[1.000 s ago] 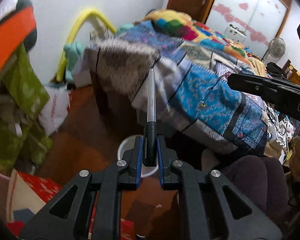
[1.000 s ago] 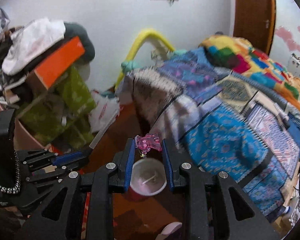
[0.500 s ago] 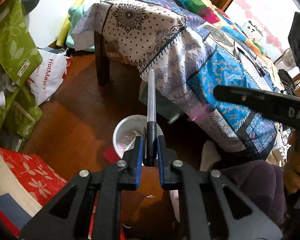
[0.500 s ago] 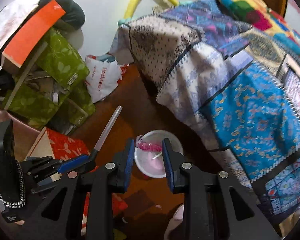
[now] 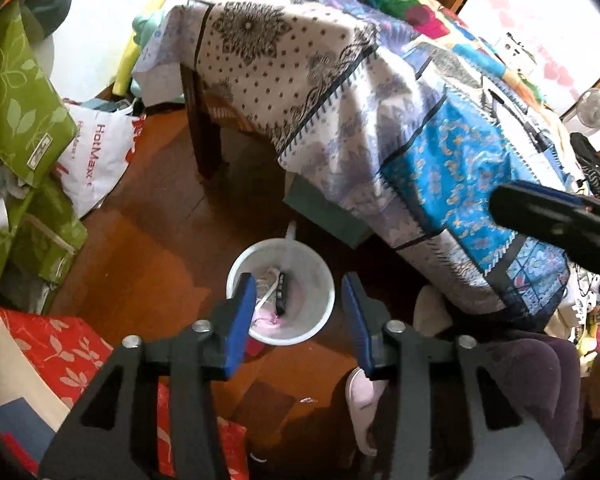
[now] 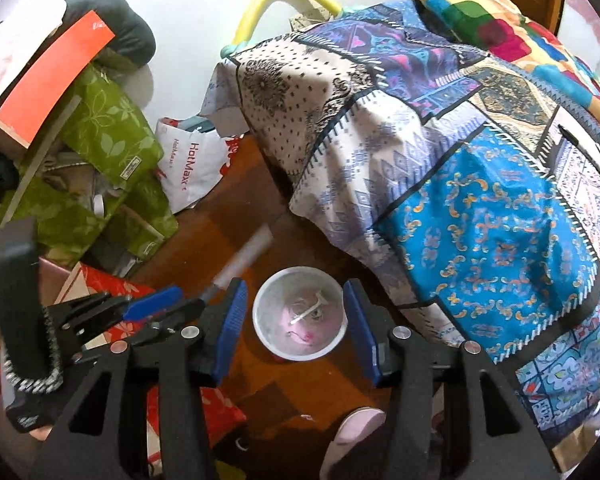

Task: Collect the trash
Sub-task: 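Raise both tools back toward the marker and spray bottle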

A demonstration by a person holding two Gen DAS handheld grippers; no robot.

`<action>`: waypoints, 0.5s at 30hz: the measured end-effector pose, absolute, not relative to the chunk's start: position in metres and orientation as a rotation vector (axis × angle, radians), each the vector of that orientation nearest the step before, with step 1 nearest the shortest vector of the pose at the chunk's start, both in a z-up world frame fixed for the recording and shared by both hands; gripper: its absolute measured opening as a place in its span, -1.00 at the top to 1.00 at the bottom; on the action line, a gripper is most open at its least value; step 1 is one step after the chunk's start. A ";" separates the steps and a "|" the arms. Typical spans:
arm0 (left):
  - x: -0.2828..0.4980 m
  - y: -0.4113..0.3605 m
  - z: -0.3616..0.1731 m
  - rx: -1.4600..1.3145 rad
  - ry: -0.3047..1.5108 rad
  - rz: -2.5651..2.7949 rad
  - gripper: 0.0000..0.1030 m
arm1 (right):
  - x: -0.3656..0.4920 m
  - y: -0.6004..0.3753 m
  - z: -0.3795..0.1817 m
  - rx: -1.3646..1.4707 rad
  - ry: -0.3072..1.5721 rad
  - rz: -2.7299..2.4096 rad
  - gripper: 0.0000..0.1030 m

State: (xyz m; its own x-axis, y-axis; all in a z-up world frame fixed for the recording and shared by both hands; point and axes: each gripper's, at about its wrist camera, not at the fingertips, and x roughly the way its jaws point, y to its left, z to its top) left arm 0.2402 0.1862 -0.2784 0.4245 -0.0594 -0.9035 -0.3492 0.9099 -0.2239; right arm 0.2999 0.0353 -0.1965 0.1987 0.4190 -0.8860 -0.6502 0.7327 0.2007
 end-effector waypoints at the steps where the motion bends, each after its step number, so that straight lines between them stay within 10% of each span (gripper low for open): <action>1: 0.239 0.186 -0.279 -0.419 1.131 0.179 0.17 | 0.299 0.033 -0.196 -0.240 1.145 0.755 0.10; 15: 0.200 0.162 -0.190 -0.336 0.949 0.206 0.17 | 0.276 -0.010 -0.151 -0.218 1.028 0.757 0.10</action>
